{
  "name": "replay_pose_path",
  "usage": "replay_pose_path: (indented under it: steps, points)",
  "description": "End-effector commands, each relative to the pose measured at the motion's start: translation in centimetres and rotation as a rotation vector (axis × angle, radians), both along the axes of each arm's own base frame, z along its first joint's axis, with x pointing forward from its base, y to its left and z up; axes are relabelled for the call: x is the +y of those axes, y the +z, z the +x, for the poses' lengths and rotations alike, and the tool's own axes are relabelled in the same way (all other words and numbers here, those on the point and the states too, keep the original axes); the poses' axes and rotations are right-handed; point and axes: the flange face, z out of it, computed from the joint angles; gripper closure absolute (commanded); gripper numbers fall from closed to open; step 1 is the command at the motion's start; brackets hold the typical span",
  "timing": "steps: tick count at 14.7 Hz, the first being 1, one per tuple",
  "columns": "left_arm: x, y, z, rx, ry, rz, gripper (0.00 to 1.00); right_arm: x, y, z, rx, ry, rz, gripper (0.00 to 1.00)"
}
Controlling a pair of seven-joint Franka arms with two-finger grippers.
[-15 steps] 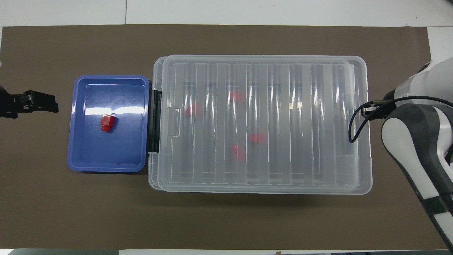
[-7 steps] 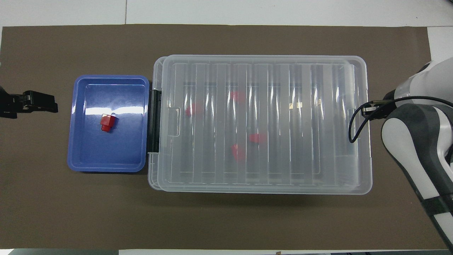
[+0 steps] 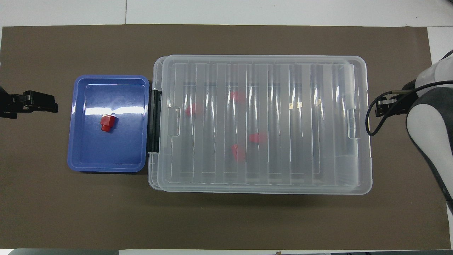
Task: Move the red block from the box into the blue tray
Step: 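Push the clear lid back over the box with the right gripper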
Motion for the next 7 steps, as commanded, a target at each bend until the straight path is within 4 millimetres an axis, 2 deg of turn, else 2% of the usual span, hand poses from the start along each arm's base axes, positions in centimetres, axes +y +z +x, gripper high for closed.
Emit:
replay_pose_path:
  steps: [1,5,6,7]
  points:
    - [0.3,0.3,0.0,0.013,-0.002,-0.013,0.00,-0.9,5.1,0.8,-0.017,0.004,-0.001,0.00]
    - [0.3,0.3,0.0,0.013,-0.002,-0.013,0.00,-1.7,7.6,0.1,0.036,0.020,-0.042,0.00]
    - [0.3,0.3,0.0,0.013,-0.002,-0.013,0.00,-2.2,7.7,-0.1,0.040,0.026,-0.046,0.00]
    - [0.3,0.3,0.0,0.013,-0.002,-0.013,0.00,-4.0,7.2,-0.4,0.044,0.015,-0.041,0.00]
